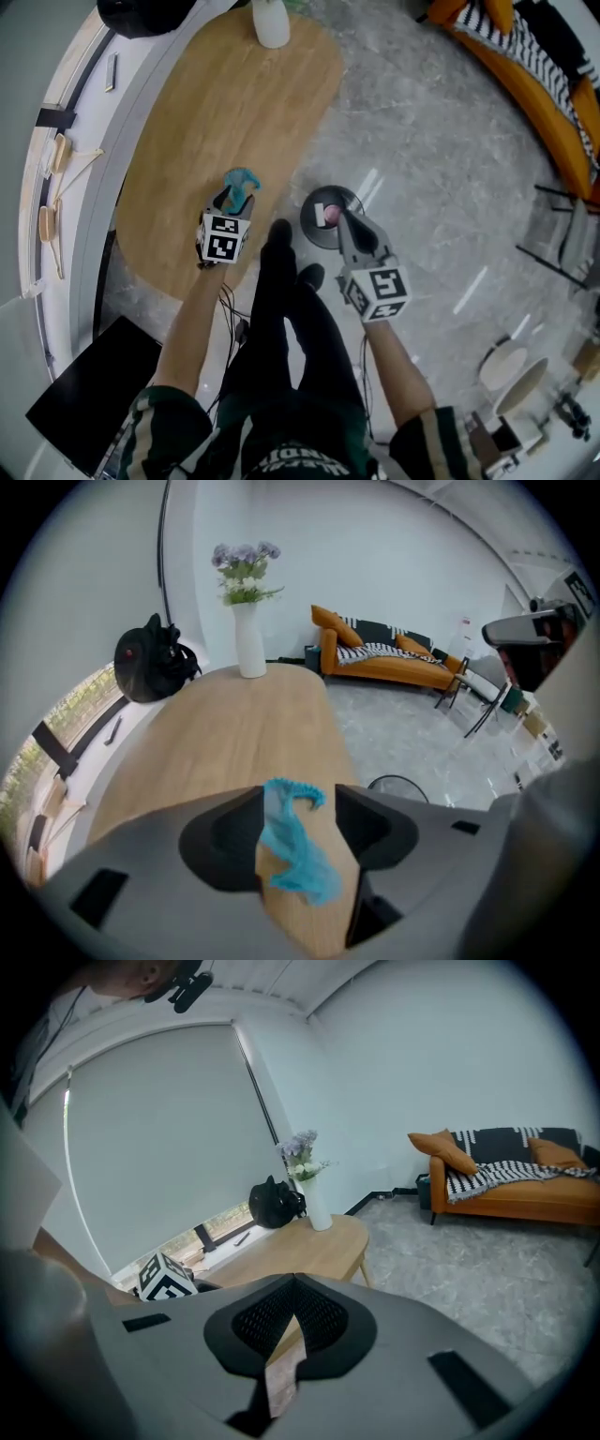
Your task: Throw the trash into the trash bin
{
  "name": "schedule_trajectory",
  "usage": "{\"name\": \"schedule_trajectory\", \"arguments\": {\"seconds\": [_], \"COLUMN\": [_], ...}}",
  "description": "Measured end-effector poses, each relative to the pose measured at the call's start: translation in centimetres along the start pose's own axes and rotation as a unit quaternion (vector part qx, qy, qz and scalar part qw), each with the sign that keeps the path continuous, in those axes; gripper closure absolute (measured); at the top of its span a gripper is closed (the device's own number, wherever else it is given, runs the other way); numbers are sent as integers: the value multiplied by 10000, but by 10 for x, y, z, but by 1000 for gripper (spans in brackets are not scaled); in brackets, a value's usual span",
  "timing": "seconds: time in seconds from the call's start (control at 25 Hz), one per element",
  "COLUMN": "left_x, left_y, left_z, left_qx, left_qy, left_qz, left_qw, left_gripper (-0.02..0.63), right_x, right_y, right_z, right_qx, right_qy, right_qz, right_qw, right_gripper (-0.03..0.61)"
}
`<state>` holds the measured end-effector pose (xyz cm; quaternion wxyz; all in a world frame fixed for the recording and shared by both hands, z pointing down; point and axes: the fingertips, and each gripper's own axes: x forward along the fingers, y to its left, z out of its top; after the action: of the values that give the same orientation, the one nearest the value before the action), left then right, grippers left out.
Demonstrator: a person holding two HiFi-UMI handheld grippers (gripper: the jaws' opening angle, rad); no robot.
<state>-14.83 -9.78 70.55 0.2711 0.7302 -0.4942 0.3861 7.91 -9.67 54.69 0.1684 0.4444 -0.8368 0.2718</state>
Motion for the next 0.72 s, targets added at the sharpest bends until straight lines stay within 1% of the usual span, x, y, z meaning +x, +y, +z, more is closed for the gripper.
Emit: {"name": "schedule_trajectory", "arguments": {"seconds": [0.08, 0.12, 0.16, 0.24, 0.32, 0.44, 0.48, 0.52, 0.6, 0.64, 0.68, 0.72], "left_x": [5, 7, 10, 17, 23, 26, 28, 31, 35, 35, 35, 33], "left_y": [10, 12, 12, 12, 14, 17, 17, 17, 14, 13, 13, 14], "left_z": [-16, -25, -33, -48, -61, -71, -73, -75, -81, -85, -88, -91], "left_qx": [-290, -492, -695, -982, -1202, -1727, -1831, -1857, -1769, -1693, -1600, -1501], "left_qy": [184, 331, 472, 686, 804, 811, 820, 863, 1030, 1125, 1209, 1267], "left_qz": [101, 84, 44, -10, 17, 69, 43, -1, -91, -103, -80, -33], "left_qw": [9994, 9982, 9965, 9928, 9895, 9816, 9797, 9788, 9788, 9791, 9796, 9805], "left_gripper": [346, 314, 304, 304, 305, 307, 307, 308, 316, 336, 410, 508], "right_x": [2, 3, 4, 6, 8, 7, 6, 5, 4, 3, 3, 2], "right_y": [6, 8, 9, 13, 17, 18, 17, 17, 18, 18, 16, 14], "right_z": [-3, -6, -9, -11, -13, -20, -22, -23, -23, -24, -25, -28], "right_qx": [-5, 5, 3, -49, -79, -56, -45, -37, -6, 12, 22, 27], "right_qy": [46, 68, 103, 176, 227, 298, 311, 327, 378, 399, 403, 392], "right_qz": [39, 45, 49, 81, 111, 95, 82, 78, 94, 89, 62, 25], "right_qw": [10000, 10000, 9999, 9998, 9996, 9995, 9995, 9994, 9992, 9992, 9992, 9992], "right_gripper": [578, 578, 578, 578, 578, 578, 578, 578, 578, 578, 578, 578]}}
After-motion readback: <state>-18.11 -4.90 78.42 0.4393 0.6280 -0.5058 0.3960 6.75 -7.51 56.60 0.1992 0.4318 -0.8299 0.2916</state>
